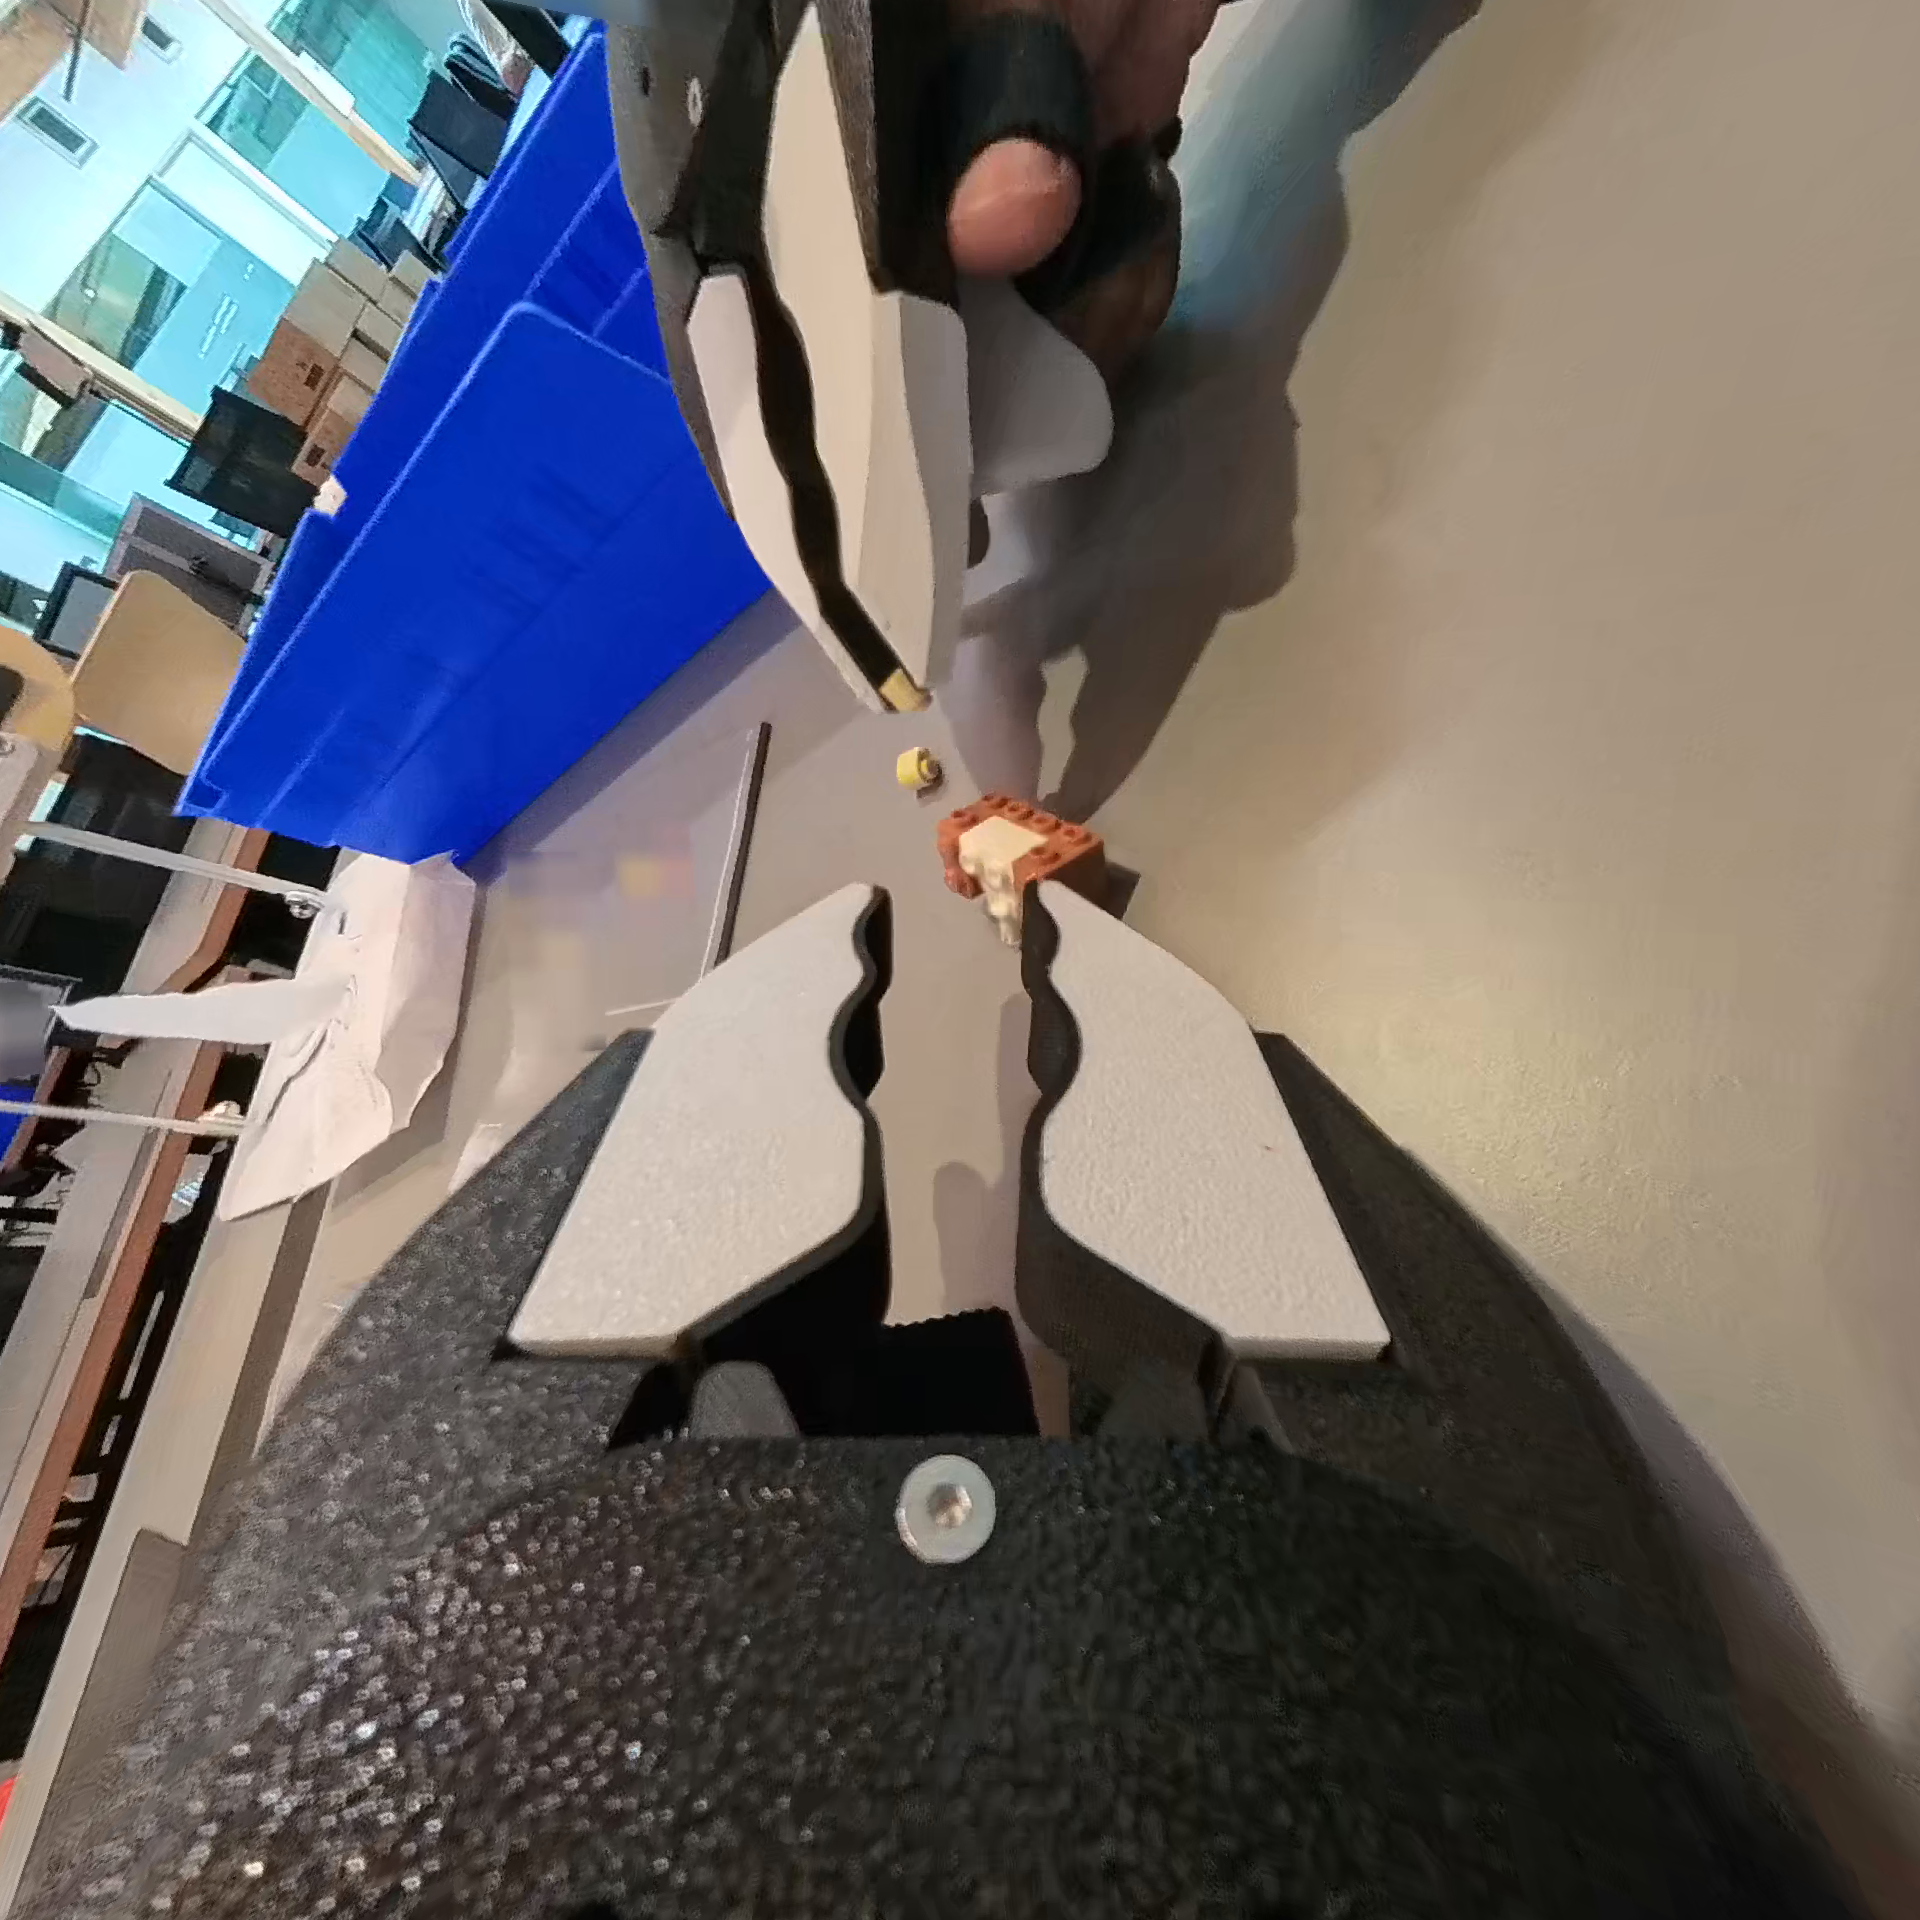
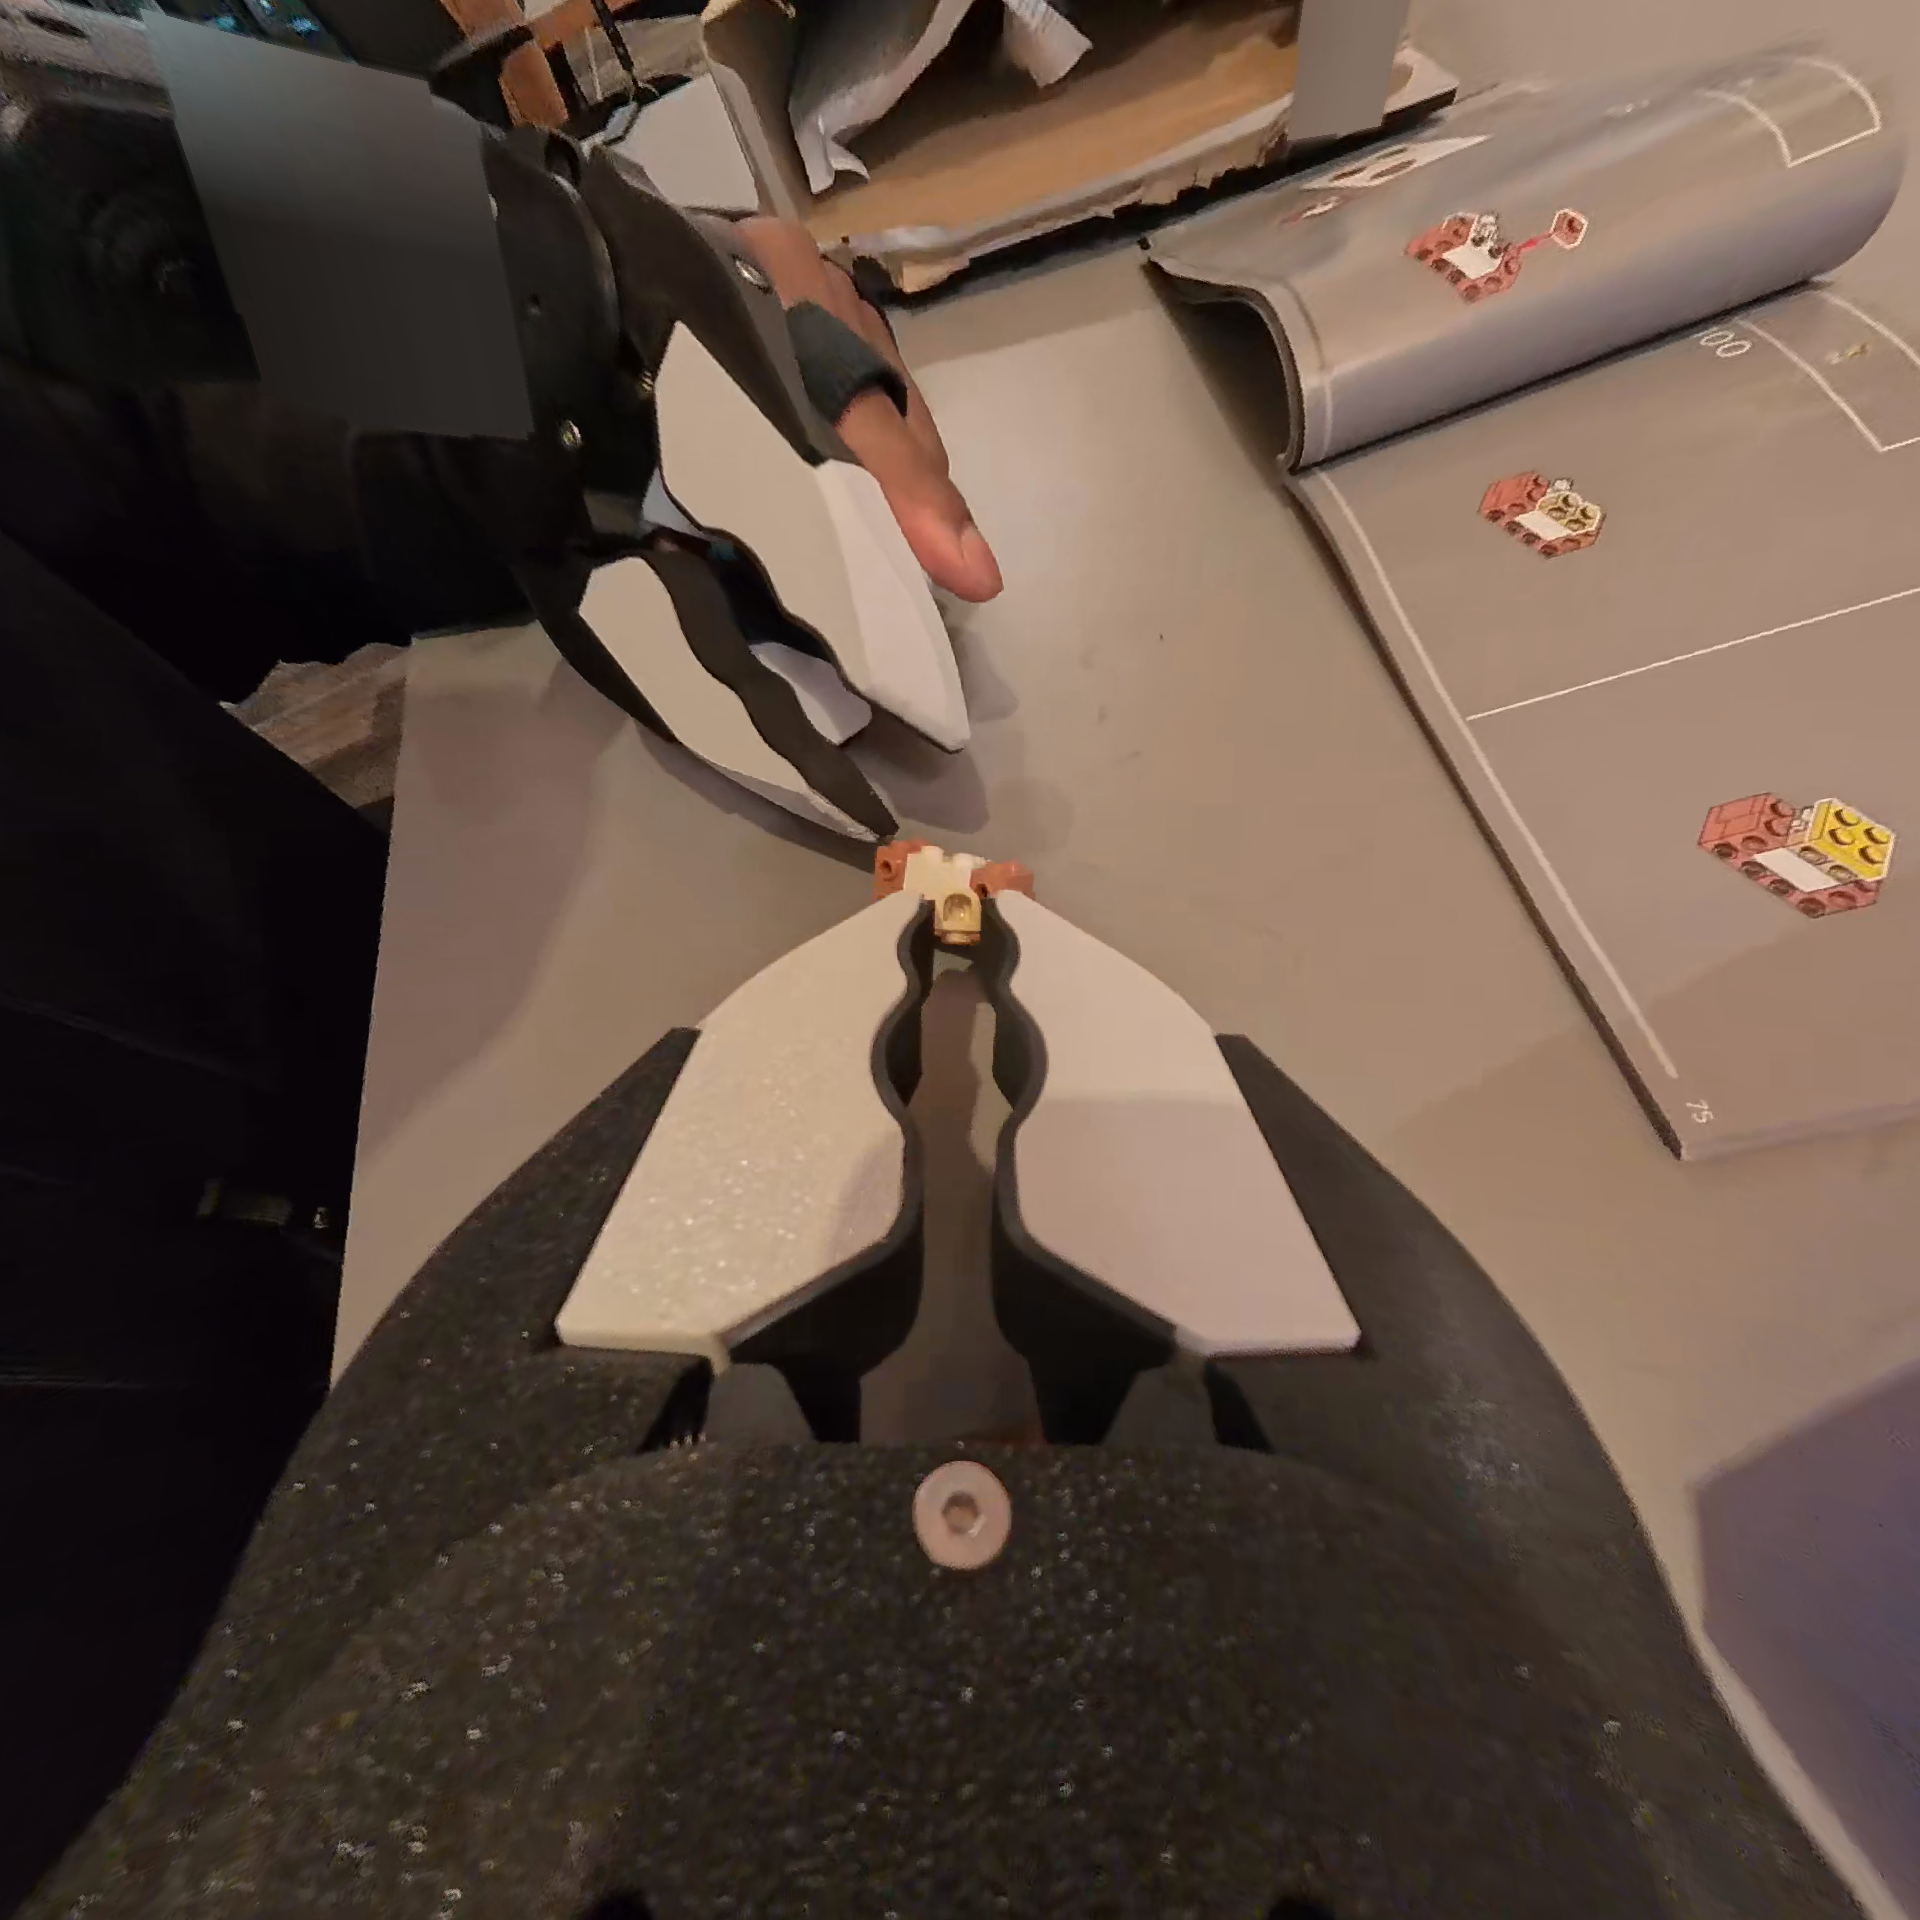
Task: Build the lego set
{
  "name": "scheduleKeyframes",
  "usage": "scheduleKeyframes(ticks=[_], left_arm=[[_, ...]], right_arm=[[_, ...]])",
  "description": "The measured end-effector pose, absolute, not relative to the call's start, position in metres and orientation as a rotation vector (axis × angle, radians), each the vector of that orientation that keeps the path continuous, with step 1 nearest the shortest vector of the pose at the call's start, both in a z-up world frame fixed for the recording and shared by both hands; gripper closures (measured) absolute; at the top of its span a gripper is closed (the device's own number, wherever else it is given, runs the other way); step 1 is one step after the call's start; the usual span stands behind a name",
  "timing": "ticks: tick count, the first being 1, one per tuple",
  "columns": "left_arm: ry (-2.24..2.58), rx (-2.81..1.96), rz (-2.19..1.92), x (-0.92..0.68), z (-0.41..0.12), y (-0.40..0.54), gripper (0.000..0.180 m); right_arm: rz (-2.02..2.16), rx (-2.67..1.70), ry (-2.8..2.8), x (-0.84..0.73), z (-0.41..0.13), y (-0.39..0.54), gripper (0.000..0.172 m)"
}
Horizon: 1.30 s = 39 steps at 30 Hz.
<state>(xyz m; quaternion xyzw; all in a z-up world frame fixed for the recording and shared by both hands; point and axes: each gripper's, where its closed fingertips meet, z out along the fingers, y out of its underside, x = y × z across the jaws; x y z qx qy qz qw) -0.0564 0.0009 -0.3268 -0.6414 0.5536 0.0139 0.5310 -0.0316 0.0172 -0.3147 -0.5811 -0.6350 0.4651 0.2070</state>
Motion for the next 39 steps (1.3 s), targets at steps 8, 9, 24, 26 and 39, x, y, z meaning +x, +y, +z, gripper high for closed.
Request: scheduleKeyframes(ticks=[8, 9, 24, 26, 39], left_arm=[[1.254, -1.457, -0.030, -0.040, -0.300, 0.000, 0.158], [1.222, -1.444, -0.053, -0.038, -0.294, 0.001, 0.158], [1.257, -1.111, -0.109, -0.018, -0.276, -0.020, 0.151], [1.268, -1.085, -0.093, -0.015, -0.274, -0.022, 0.153], [1.306, -0.945, 0.041, -0.006, -0.263, -0.033, 0.157]], right_arm=[[1.427, -1.621, -1.762, -0.029, -0.309, 0.006, 0.164], [1.486, -1.630, -1.751, -0.029, -0.306, 0.004, 0.164], [2.032, -1.625, -1.669, -0.022, -0.277, -0.023, 0.164], [2.098, -1.618, -1.666, -0.020, -0.273, -0.026, 0.164], [2.241, -1.577, -1.736, -0.012, -0.268, -0.039, 0.164]])
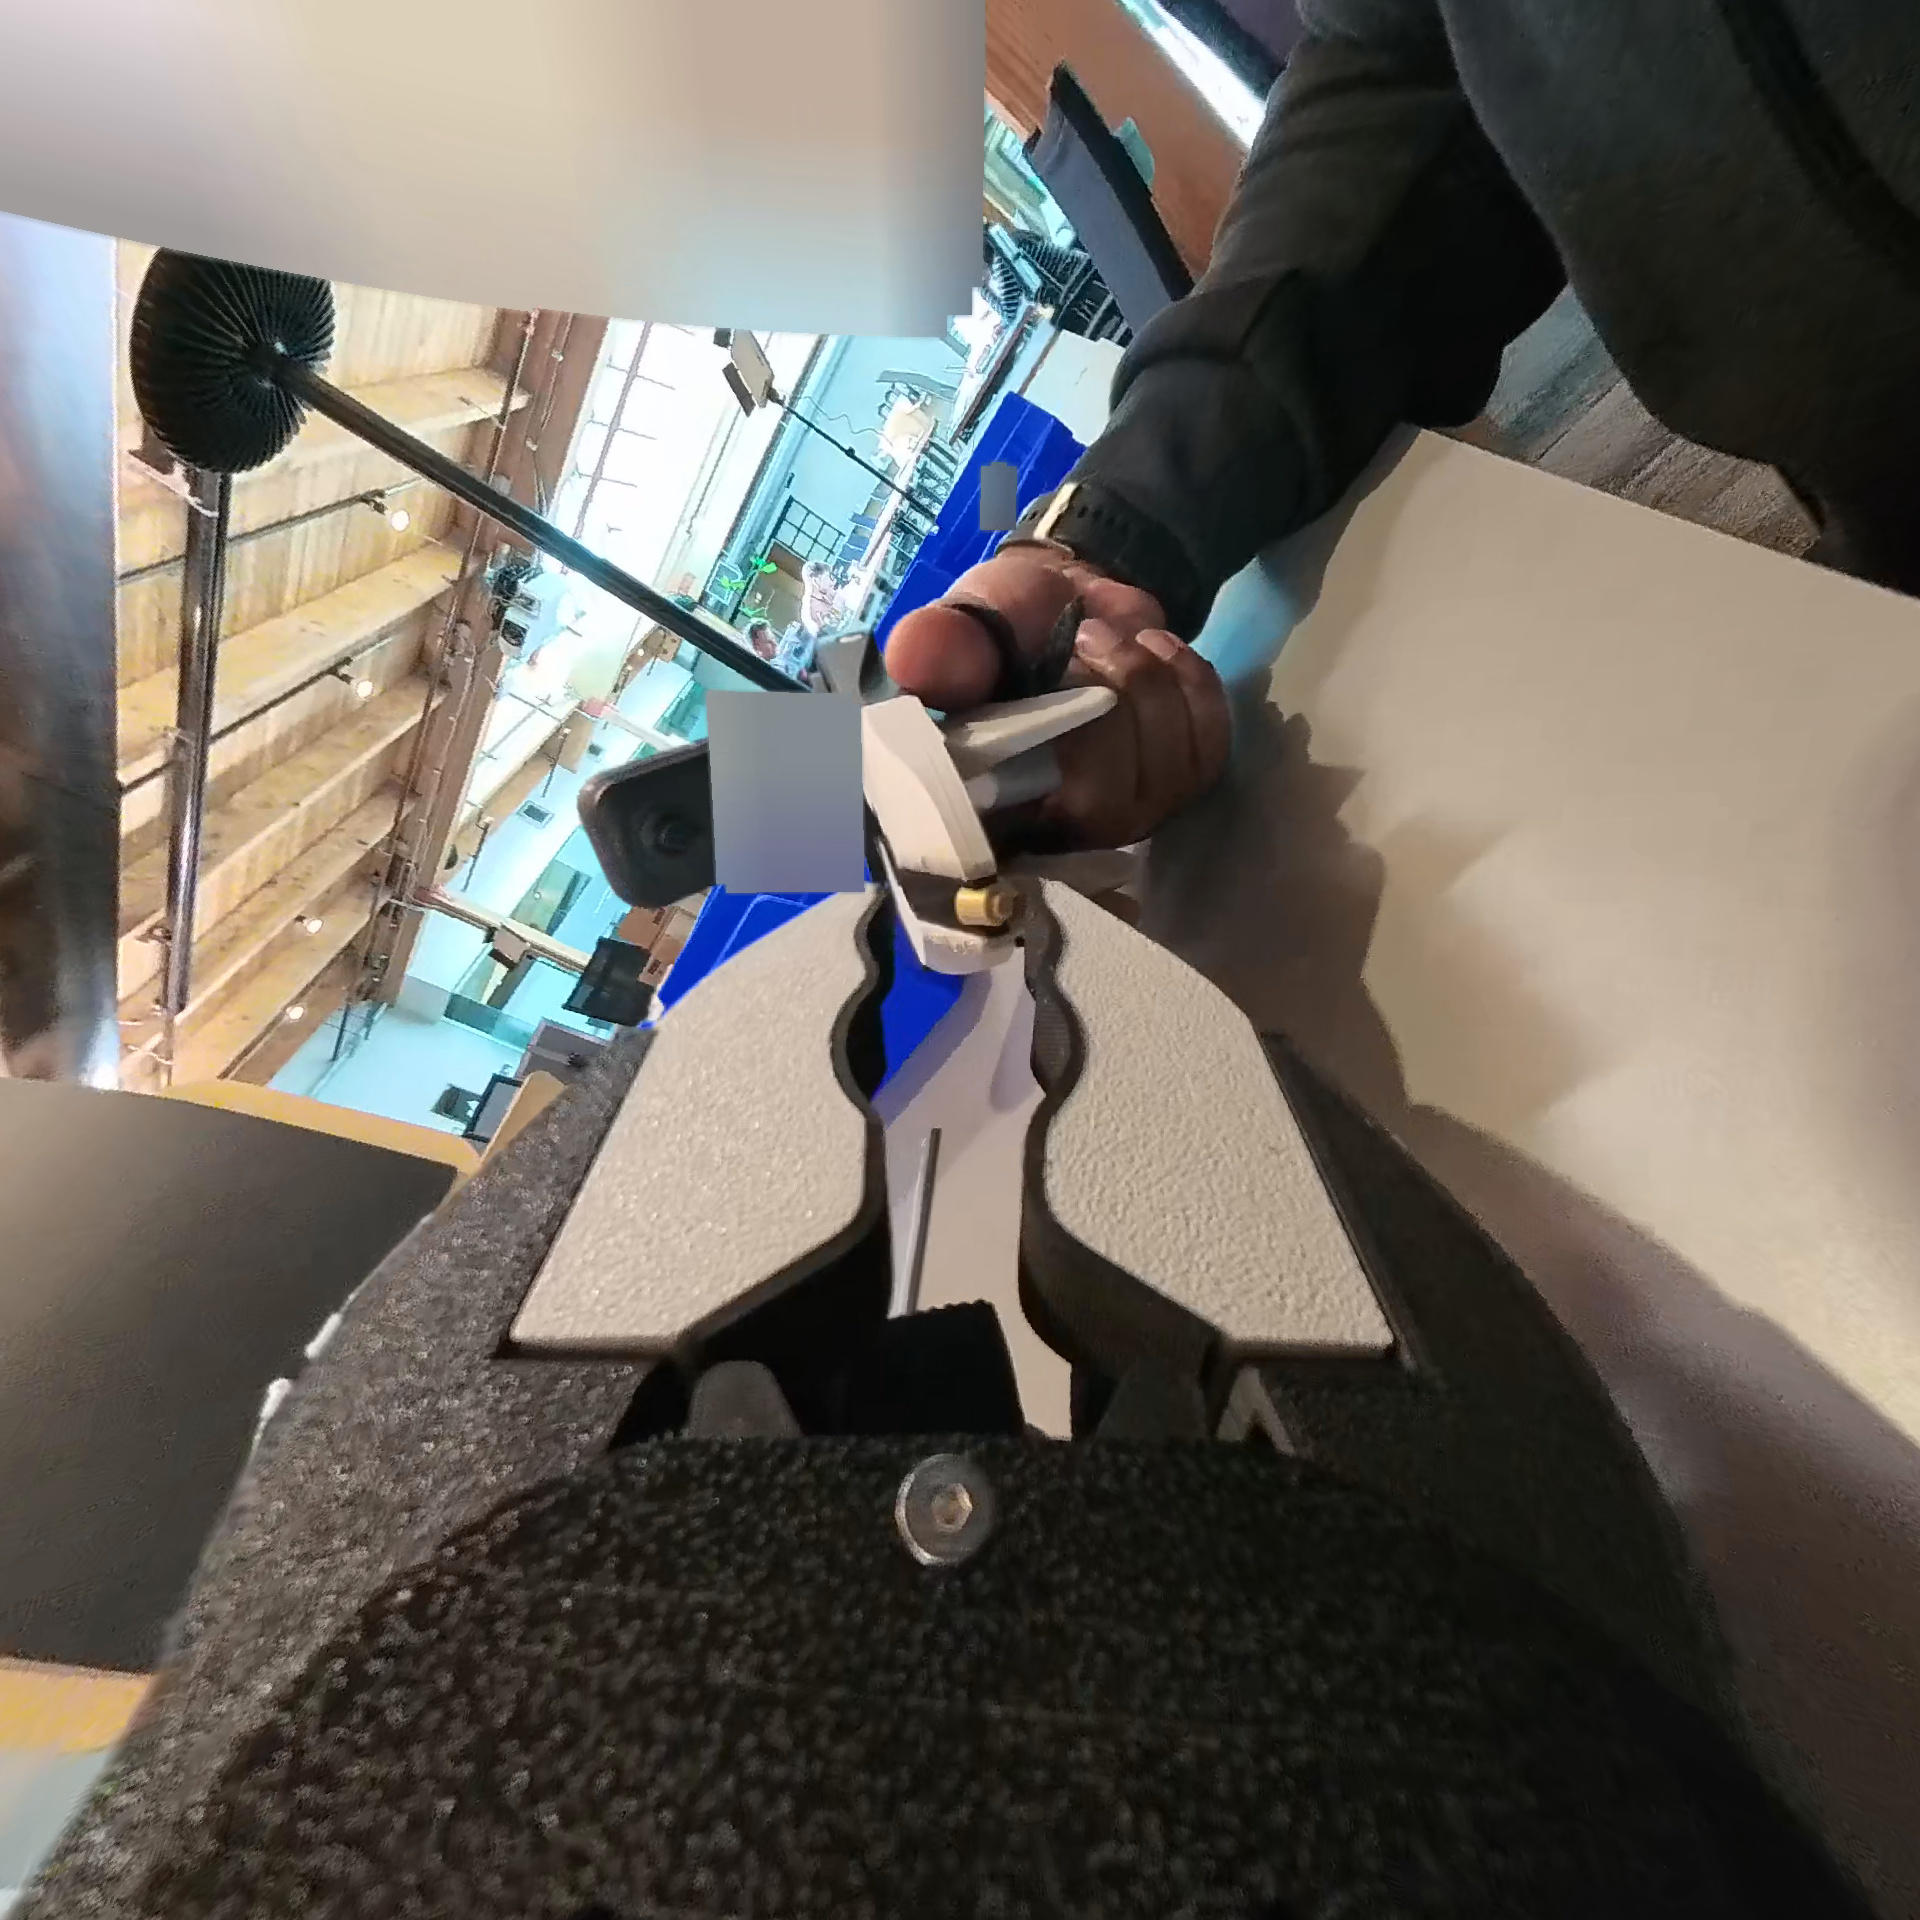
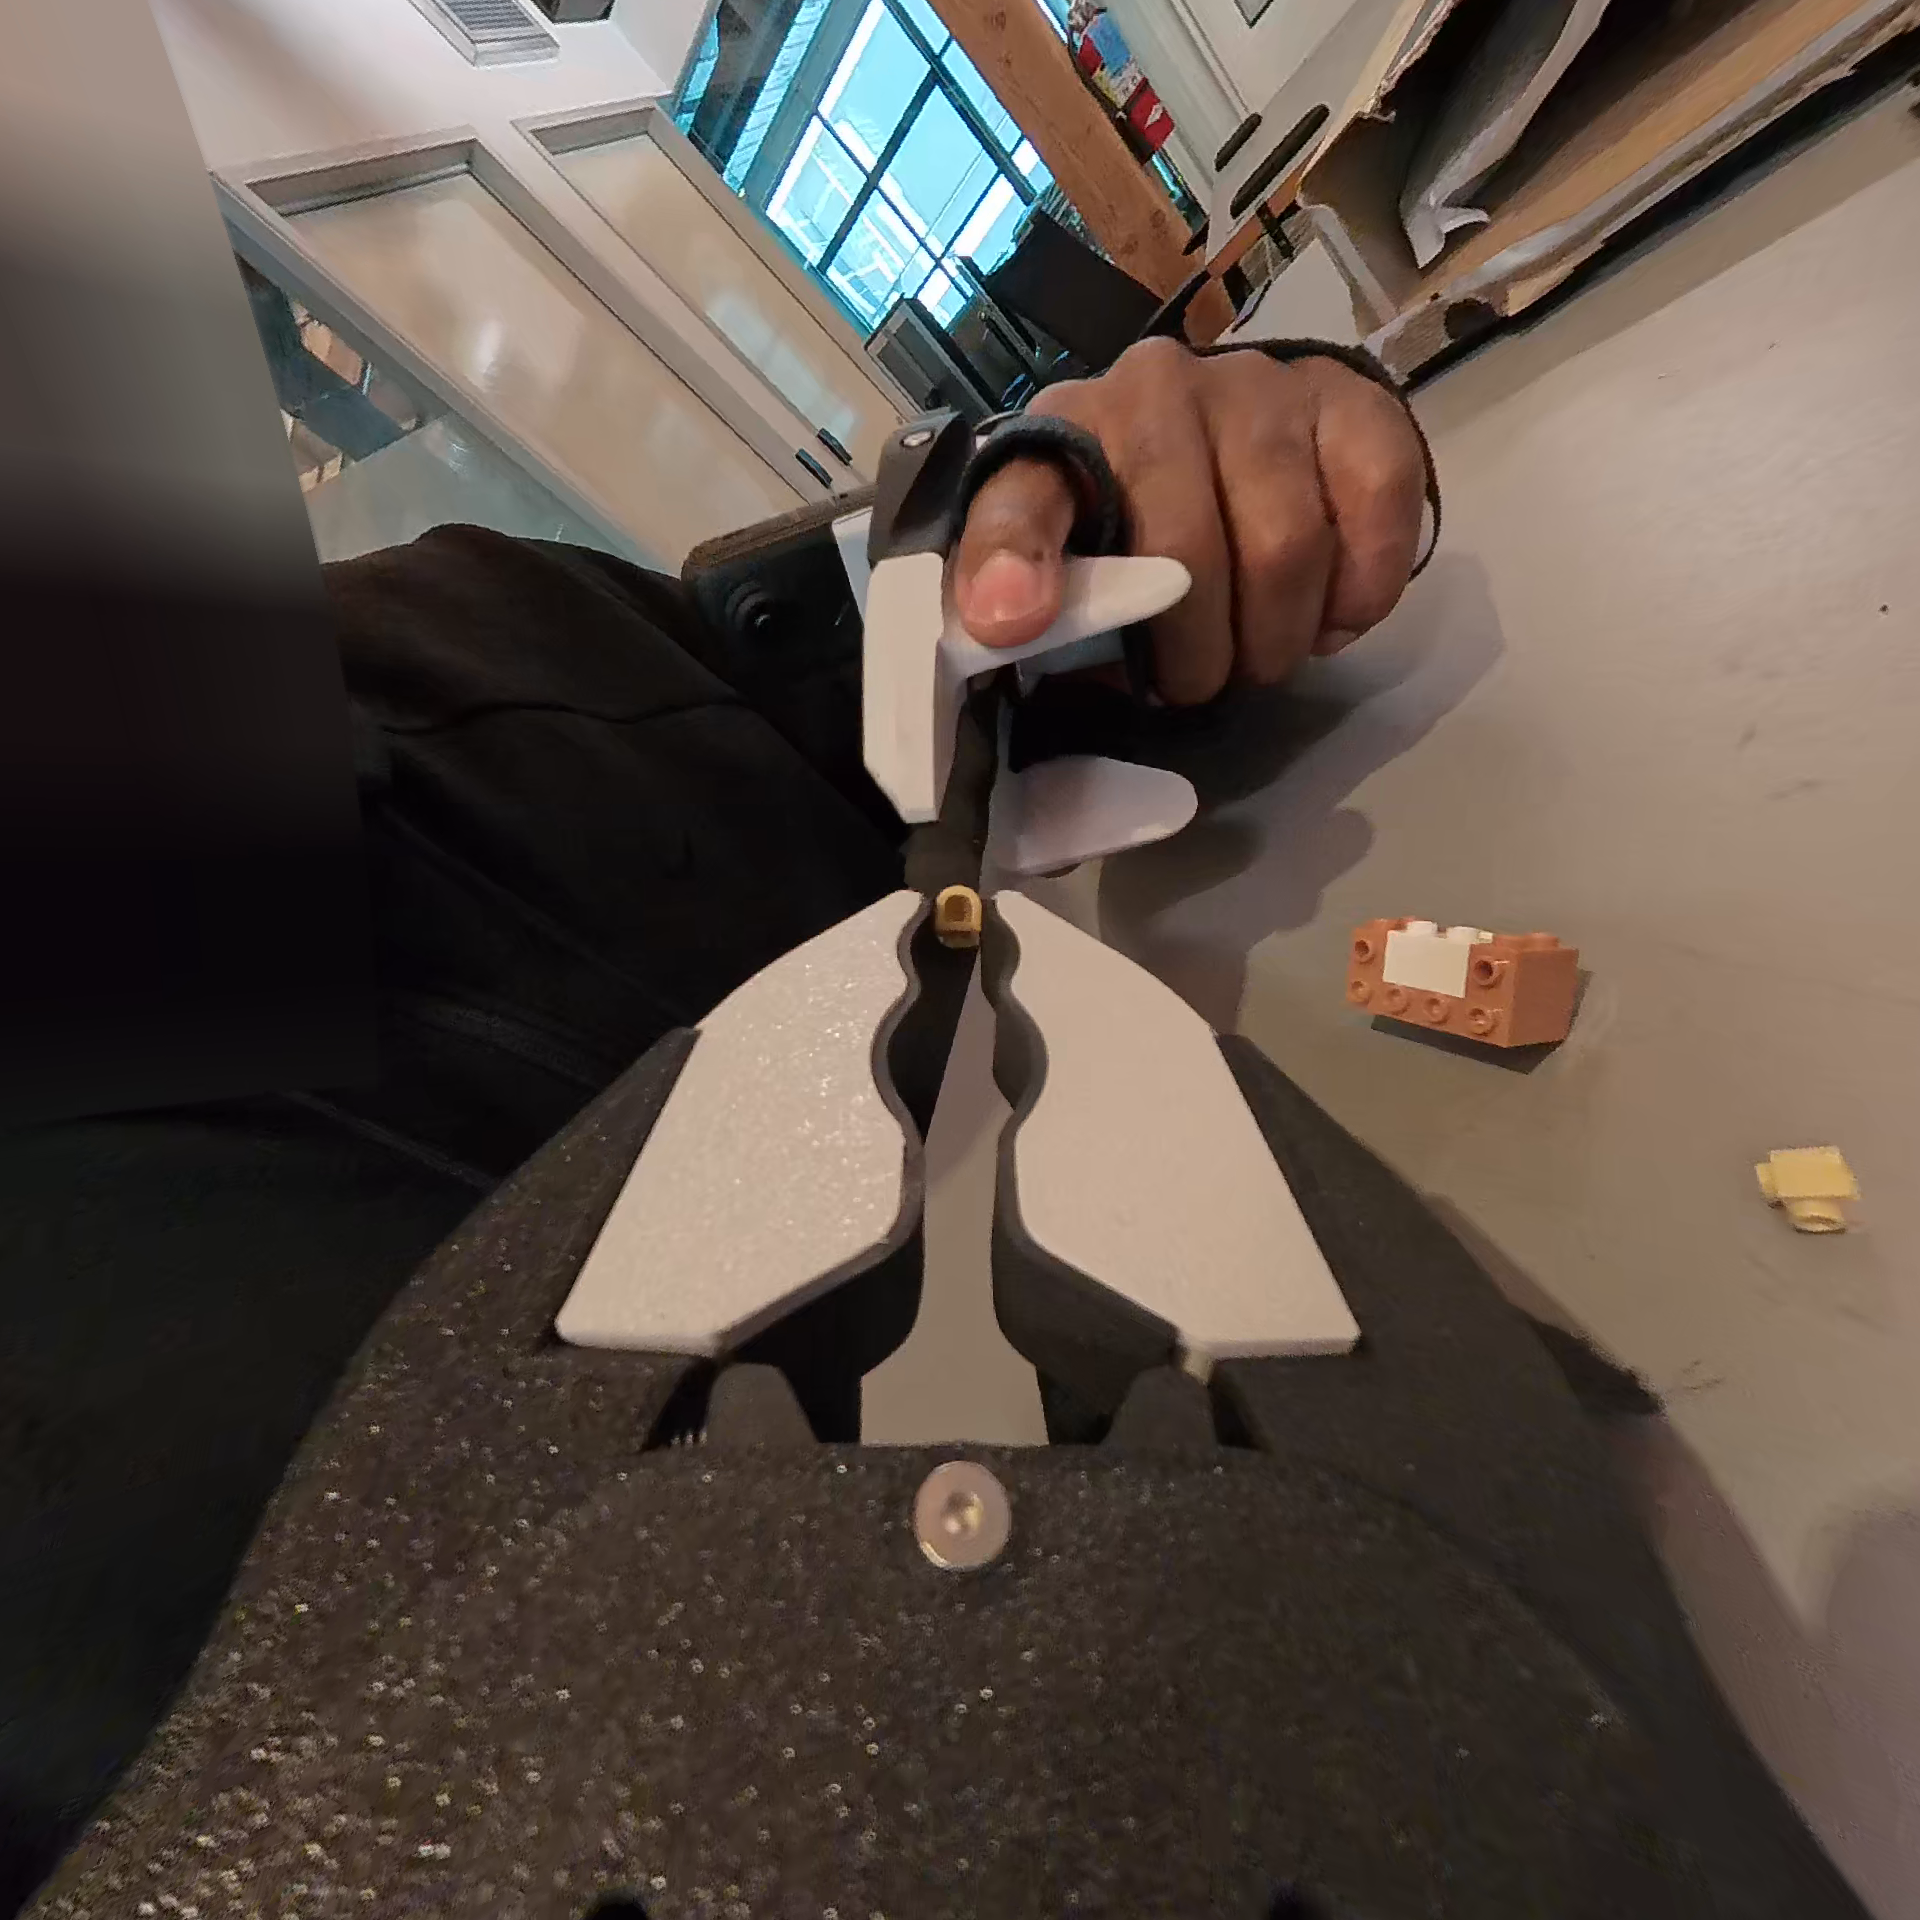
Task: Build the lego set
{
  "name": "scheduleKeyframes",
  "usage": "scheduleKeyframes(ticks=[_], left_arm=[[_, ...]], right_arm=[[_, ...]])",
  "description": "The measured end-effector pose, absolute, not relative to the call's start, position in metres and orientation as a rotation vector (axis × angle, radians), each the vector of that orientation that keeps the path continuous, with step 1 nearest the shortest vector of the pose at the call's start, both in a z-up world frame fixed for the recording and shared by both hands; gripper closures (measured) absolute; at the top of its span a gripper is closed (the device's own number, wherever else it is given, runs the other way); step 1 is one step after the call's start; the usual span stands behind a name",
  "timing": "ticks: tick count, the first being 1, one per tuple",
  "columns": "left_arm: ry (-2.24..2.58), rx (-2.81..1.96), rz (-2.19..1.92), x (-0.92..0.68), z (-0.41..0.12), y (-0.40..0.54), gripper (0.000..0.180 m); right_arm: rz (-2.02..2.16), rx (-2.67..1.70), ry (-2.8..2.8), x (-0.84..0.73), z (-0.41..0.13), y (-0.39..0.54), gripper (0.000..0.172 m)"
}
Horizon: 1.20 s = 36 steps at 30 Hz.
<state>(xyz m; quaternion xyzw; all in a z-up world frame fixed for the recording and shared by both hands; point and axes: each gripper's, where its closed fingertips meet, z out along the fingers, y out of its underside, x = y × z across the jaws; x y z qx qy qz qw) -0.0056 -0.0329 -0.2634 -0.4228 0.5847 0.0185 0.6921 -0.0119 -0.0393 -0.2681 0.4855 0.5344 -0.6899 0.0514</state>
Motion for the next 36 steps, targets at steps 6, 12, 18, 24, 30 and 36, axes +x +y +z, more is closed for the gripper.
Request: scheduleKeyframes(ticks=[6, 12, 18, 24, 30, 36], left_arm=[[1.356, -0.903, 0.089, -0.001, -0.265, -0.037, 0.158], [1.394, -0.888, 0.122, 0.000, -0.269, -0.039, 0.159], [1.381, -0.896, 0.113, 0.003, -0.269, -0.038, 0.170], [1.279, -1.077, -0.028, -0.003, -0.268, -0.028, 0.171], [1.100, -1.383, -0.280, -0.016, -0.273, -0.010, 0.171], [0.948, -1.541, -0.497, -0.025, -0.273, -0.004, 0.171]], right_arm=[[-2.085, 1.437, 1.620, -0.010, -0.267, -0.045, 0.164], [-2.084, 1.406, 1.621, -0.008, -0.266, -0.049, 0.164], [-2.075, 1.411, 1.630, -0.008, -0.268, -0.049, 0.164], [-2.146, 1.513, 1.685, -0.016, -0.267, -0.034, 0.157], [-2.148, 1.668, 2.214, -0.020, -0.273, -0.016, 0.151], [-1.989, 1.676, 2.762, -0.024, -0.280, -0.012, 0.157]])
